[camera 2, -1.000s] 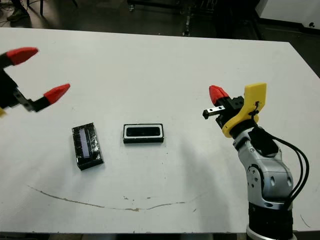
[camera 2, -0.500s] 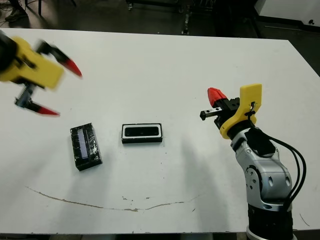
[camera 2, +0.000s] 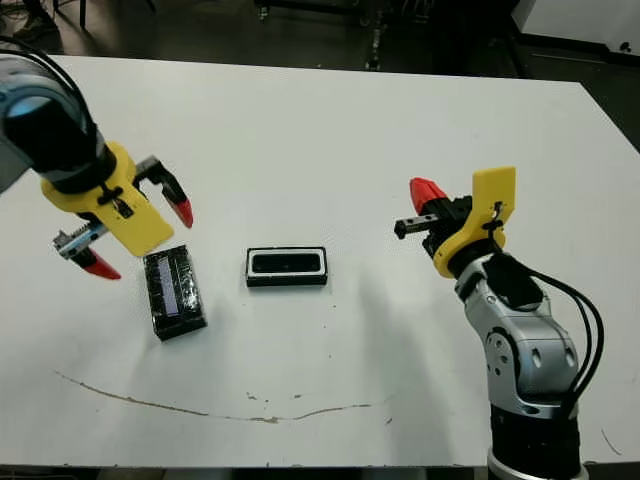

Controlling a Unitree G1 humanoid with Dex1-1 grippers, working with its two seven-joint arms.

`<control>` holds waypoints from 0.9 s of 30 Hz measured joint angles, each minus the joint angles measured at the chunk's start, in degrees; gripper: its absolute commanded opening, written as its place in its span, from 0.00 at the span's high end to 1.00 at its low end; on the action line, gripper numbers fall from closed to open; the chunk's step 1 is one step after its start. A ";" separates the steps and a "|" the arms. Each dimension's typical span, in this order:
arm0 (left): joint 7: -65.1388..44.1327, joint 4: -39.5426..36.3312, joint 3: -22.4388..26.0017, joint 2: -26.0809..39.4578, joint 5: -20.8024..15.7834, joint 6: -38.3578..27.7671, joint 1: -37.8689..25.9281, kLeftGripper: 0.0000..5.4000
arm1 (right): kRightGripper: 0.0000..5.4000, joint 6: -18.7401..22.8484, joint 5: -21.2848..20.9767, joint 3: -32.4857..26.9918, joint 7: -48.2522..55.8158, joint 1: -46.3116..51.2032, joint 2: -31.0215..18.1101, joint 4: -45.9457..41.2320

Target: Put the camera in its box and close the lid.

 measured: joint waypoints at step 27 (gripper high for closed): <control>0.00 -2.31 1.23 -3.11 4.30 -10.64 5.24 0.00 | 1.00 0.43 1.34 0.40 -1.10 0.30 0.42 0.06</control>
